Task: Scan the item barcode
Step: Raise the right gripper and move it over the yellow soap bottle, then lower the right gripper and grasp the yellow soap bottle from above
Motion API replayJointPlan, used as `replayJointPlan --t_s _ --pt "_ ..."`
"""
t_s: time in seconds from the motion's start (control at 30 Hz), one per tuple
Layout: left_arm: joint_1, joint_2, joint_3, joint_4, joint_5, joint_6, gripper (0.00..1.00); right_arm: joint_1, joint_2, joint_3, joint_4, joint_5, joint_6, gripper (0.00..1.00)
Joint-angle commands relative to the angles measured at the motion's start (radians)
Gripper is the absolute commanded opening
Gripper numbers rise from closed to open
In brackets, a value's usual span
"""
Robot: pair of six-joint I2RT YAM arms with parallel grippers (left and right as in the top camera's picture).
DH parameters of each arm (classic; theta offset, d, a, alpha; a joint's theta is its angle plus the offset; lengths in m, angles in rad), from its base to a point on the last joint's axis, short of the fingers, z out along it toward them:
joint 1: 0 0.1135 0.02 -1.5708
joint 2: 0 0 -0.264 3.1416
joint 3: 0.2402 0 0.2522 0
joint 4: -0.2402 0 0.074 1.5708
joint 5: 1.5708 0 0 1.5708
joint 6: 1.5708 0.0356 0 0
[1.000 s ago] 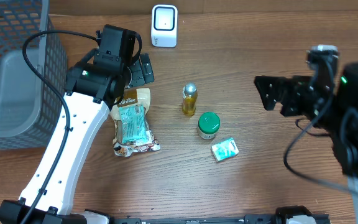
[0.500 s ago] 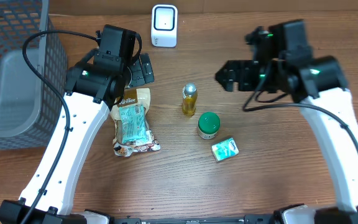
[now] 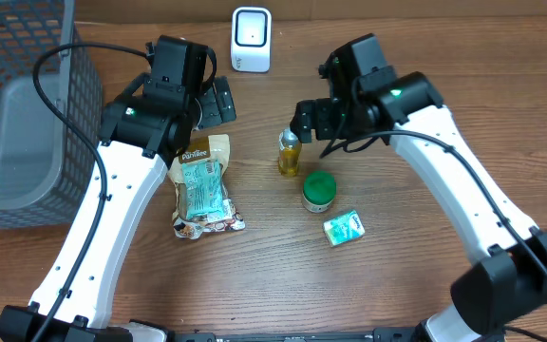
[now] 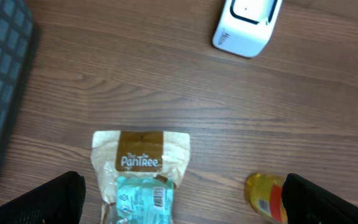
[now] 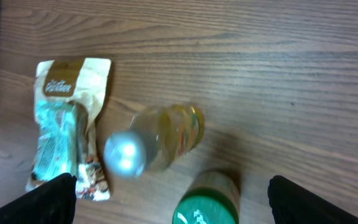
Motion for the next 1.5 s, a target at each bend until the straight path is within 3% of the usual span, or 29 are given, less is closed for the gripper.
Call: replayJointPlan --t_s 0.0,0.23,0.37,0.9,1.03,1.17,1.33,1.47 --pt "0.033 -0.012 0.012 -0.012 -0.041 0.092 0.99 0.019 0.032 0.021 0.029 0.025 0.020 0.96" --pt "0.195 -0.012 0.011 -0.065 -0.012 0.164 1.00 0.067 0.071 0.019 0.076 0.066 0.023 0.96" --pt "0.293 -0.011 0.011 -0.068 0.116 0.196 0.99 0.106 0.100 0.014 0.105 0.138 0.024 0.96" --pt "0.307 0.005 0.011 -0.068 0.138 0.219 1.00 0.158 0.203 0.008 0.098 0.188 0.051 0.96" --pt "0.307 0.005 0.011 -0.068 0.138 0.219 1.00 0.158 0.206 0.008 0.098 0.188 0.076 0.86" --pt "0.307 0.005 0.011 -0.068 0.138 0.219 0.99 0.159 0.207 0.008 0.094 0.188 0.092 0.82" --pt "0.307 0.005 0.011 -0.068 0.138 0.219 1.00 0.159 0.208 0.008 0.079 0.188 0.092 0.61" --pt "0.307 0.005 0.011 -0.068 0.138 0.219 1.00 0.158 0.207 0.009 0.079 0.188 0.092 0.54"
